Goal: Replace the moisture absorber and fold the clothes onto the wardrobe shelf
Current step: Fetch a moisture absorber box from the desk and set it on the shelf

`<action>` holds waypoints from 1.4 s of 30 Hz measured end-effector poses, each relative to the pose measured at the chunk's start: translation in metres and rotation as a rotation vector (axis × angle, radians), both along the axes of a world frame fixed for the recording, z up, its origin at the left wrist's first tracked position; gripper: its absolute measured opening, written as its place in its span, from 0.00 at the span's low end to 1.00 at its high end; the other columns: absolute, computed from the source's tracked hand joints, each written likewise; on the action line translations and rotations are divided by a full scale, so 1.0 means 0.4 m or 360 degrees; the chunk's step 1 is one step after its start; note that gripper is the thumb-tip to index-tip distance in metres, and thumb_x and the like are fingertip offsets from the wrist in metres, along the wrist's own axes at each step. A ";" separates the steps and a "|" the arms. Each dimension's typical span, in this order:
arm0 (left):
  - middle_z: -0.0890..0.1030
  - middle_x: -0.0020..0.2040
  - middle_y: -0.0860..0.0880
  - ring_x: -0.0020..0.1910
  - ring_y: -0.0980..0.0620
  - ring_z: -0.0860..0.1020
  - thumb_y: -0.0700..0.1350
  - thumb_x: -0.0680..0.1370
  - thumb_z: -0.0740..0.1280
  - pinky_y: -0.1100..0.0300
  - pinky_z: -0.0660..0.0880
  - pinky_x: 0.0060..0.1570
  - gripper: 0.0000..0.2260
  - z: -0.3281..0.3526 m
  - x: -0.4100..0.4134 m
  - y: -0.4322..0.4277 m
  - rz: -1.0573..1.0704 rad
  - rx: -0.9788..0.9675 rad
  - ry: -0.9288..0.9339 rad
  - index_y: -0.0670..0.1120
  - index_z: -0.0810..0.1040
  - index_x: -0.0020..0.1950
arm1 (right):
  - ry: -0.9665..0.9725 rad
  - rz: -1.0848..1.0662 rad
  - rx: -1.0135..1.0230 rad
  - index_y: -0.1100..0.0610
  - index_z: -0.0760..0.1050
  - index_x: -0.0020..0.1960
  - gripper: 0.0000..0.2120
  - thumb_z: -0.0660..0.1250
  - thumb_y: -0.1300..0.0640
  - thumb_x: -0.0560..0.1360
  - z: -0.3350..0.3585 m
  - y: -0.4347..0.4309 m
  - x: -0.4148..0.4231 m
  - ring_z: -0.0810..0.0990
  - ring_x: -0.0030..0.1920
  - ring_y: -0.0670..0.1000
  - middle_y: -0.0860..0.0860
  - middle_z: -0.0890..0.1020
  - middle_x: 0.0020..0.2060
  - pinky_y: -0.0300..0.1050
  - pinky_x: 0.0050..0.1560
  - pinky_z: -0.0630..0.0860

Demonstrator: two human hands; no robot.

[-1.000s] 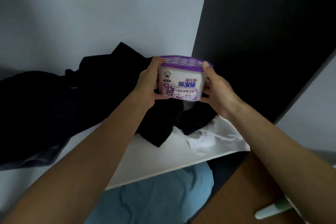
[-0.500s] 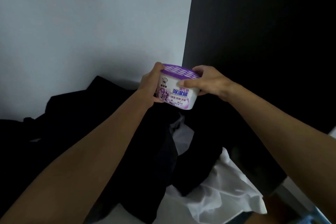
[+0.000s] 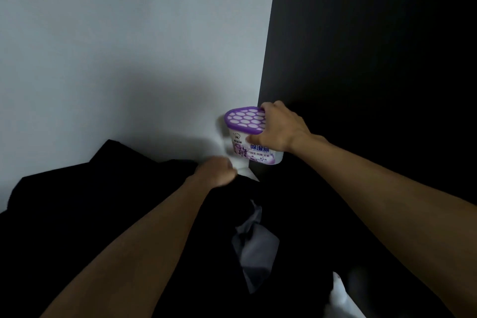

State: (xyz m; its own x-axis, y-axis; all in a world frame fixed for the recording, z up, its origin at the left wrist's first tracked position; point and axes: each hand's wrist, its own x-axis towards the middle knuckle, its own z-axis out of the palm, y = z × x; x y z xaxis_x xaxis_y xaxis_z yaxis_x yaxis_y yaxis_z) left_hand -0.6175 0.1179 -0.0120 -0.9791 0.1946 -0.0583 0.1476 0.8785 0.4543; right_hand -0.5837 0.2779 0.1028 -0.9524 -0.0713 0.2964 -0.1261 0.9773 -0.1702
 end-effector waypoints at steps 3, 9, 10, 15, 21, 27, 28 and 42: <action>0.75 0.70 0.49 0.68 0.46 0.73 0.56 0.79 0.59 0.51 0.70 0.67 0.18 -0.067 -0.005 -0.007 -0.0206 -0.0325 -0.0126 0.53 0.77 0.65 | -0.0007 0.0014 0.0028 0.55 0.65 0.70 0.43 0.77 0.37 0.64 -0.047 -0.011 -0.047 0.77 0.59 0.57 0.54 0.72 0.62 0.52 0.53 0.79; 0.74 0.71 0.51 0.68 0.49 0.72 0.57 0.80 0.55 0.54 0.68 0.67 0.18 -0.105 0.000 -0.020 -0.0306 -0.0332 -0.0072 0.55 0.77 0.65 | -0.0224 0.0084 0.0106 0.55 0.64 0.72 0.42 0.76 0.39 0.66 -0.168 -0.038 -0.114 0.73 0.64 0.58 0.55 0.71 0.65 0.52 0.59 0.74; 0.75 0.70 0.51 0.68 0.49 0.73 0.57 0.80 0.55 0.55 0.69 0.65 0.18 -0.112 0.005 -0.022 -0.0300 -0.0292 -0.0026 0.55 0.77 0.65 | -0.0249 0.0095 0.0111 0.54 0.63 0.73 0.42 0.76 0.40 0.66 -0.183 -0.041 -0.123 0.73 0.65 0.58 0.55 0.71 0.65 0.52 0.60 0.74; 0.78 0.66 0.50 0.63 0.48 0.76 0.56 0.80 0.56 0.54 0.72 0.63 0.17 -0.129 0.008 -0.041 -0.0321 -0.0135 0.0079 0.57 0.77 0.65 | -0.0313 0.0172 0.0149 0.55 0.62 0.74 0.43 0.76 0.41 0.67 -0.226 -0.061 -0.159 0.70 0.68 0.58 0.56 0.70 0.68 0.53 0.63 0.73; 0.80 0.59 0.48 0.56 0.47 0.78 0.59 0.75 0.56 0.54 0.74 0.58 0.15 -0.123 -0.004 -0.047 -0.0312 0.0012 0.0029 0.54 0.78 0.52 | -0.0343 0.0233 0.0257 0.58 0.63 0.72 0.40 0.75 0.42 0.69 -0.231 -0.062 -0.181 0.71 0.66 0.57 0.56 0.73 0.66 0.53 0.62 0.75; 0.82 0.49 0.50 0.48 0.49 0.79 0.58 0.71 0.57 0.55 0.77 0.54 0.13 -0.136 -0.010 -0.031 -0.0207 0.0175 0.0047 0.53 0.77 0.43 | -0.0396 0.0178 0.0451 0.59 0.68 0.69 0.37 0.75 0.40 0.68 -0.224 -0.066 -0.191 0.78 0.61 0.58 0.55 0.77 0.62 0.49 0.55 0.77; 0.82 0.48 0.51 0.48 0.49 0.79 0.58 0.71 0.57 0.55 0.77 0.53 0.14 -0.136 -0.012 -0.033 -0.0190 0.0200 0.0037 0.52 0.78 0.45 | -0.0412 0.0168 0.0478 0.59 0.69 0.68 0.36 0.75 0.40 0.69 -0.220 -0.069 -0.193 0.79 0.60 0.58 0.55 0.78 0.61 0.48 0.54 0.77; 0.83 0.55 0.41 0.52 0.40 0.80 0.46 0.79 0.61 0.52 0.76 0.51 0.11 -0.072 0.026 -0.034 -0.0133 -0.0159 0.0280 0.43 0.81 0.51 | -0.0454 0.0099 0.0428 0.61 0.61 0.74 0.45 0.77 0.41 0.67 -0.226 -0.066 -0.214 0.68 0.68 0.60 0.59 0.69 0.66 0.54 0.61 0.73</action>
State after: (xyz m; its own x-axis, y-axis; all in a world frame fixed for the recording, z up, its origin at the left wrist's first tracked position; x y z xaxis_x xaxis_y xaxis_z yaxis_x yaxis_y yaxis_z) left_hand -0.6070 0.1045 -0.0407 -0.9567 0.2772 0.0889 0.2909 0.8993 0.3266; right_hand -0.6694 0.2513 0.0123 -0.9852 -0.1707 -0.0166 -0.1714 0.9837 0.0541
